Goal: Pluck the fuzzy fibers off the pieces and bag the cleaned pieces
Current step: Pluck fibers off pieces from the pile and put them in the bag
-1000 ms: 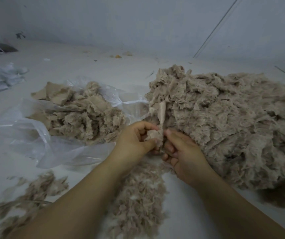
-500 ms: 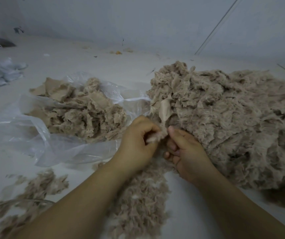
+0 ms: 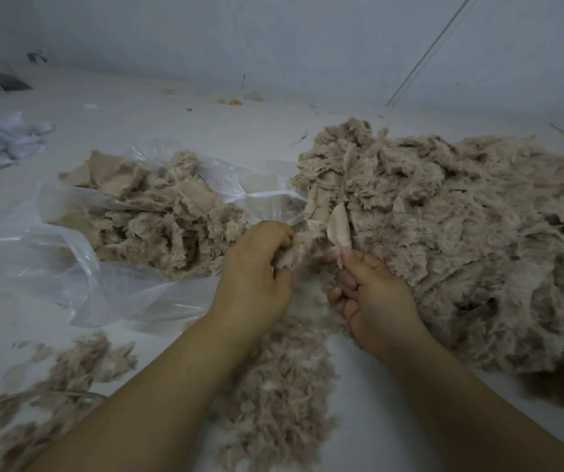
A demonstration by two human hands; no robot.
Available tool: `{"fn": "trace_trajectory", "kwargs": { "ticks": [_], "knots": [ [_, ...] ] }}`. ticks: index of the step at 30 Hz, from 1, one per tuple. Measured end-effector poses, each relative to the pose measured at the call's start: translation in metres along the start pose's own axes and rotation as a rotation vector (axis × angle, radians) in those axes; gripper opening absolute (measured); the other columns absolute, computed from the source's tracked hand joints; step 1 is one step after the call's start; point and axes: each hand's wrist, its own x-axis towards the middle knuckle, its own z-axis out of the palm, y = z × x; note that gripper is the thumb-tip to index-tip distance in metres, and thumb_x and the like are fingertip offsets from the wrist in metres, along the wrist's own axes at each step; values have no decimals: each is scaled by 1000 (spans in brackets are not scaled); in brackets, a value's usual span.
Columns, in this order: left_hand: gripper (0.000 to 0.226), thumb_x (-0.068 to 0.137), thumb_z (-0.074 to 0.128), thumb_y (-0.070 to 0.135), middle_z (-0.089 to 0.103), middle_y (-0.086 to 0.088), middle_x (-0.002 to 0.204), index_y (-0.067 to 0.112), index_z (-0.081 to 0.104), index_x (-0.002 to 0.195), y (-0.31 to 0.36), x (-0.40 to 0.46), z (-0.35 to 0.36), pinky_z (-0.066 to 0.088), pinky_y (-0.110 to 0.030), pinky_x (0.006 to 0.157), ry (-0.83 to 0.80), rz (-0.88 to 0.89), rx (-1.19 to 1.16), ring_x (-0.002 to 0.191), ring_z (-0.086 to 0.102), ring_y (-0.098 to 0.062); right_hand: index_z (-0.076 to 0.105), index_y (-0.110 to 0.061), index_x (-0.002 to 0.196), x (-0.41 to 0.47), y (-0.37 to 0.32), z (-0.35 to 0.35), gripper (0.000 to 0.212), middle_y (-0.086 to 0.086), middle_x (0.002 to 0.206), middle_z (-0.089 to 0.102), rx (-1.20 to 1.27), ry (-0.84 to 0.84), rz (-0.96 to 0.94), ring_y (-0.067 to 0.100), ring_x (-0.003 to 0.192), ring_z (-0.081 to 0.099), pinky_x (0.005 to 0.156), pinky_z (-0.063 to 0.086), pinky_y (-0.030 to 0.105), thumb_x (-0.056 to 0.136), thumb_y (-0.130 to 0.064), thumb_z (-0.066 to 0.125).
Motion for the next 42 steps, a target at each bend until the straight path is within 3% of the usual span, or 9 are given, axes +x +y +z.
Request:
{"fn": "trace_trajectory", "kwargs": {
  "ticks": [8,11,14,17,25,29,32,37,42],
  "knots": [
    [14,81,46,7,55,-10,75,-1,58,83,14,-2,0,44,-40,46,-93,122,165,58,48,-27,56,-13,67,-3,3,-3,36,-2,49,34,-208,-113,-58,8,45,33,44,40,21,72,-47,69],
    [19,81,46,3,60,-13,83,-2,63,87,17,-2,4,50,-37,55,-195,263,150,70,55,-28,53,-15,61,-5,2,-2,45,-1,48,36,-239,-143,-63,11,45,37,44,39,23,65,-57,71],
    [23,82,47,-1,61,-14,90,-2,65,96,15,-5,8,51,-35,66,-246,299,106,80,56,-25,55,-20,53,-5,2,-3,38,-1,48,39,-214,-154,-52,12,47,40,44,39,22,81,-41,69],
    [34,71,50,-9,60,-12,96,-1,65,101,9,-5,9,47,-27,76,-220,216,77,87,55,-23,70,-20,58,-4,4,-5,40,5,55,40,-226,-155,-49,13,52,36,45,39,21,96,-17,58],
    [16,77,69,-11,65,-3,74,6,71,75,-2,0,1,41,-12,64,-73,15,51,66,55,-7,75,-18,62,-3,4,-3,42,-3,48,37,-84,-60,-36,8,45,38,43,41,20,98,-11,54],
    [19,74,63,-4,63,-6,53,12,71,67,2,4,-14,35,-16,39,-372,-421,-559,35,47,-9,71,-11,71,-3,3,-2,32,-3,48,36,-48,-66,-25,8,45,39,44,41,20,98,-11,54],
    [18,79,59,10,61,-17,51,14,70,65,0,4,-15,28,-15,36,-499,-527,-612,26,33,-12,69,-7,80,-3,3,-4,26,-3,48,37,-76,-102,-17,8,47,38,46,42,20,99,-10,52],
    [17,88,71,28,55,-2,57,14,61,89,-1,5,0,30,-18,32,-270,-608,-498,33,42,-9,70,-1,97,-1,4,-6,19,-4,50,39,-120,-120,1,7,48,39,47,43,20,97,-11,54],
    [18,86,74,16,58,-5,53,14,60,98,4,1,-1,35,-20,35,-367,-593,-593,35,49,-19,75,-15,71,-3,6,-6,33,-3,50,41,-157,-128,-32,10,50,44,51,47,23,97,-9,55]
  ]
}}
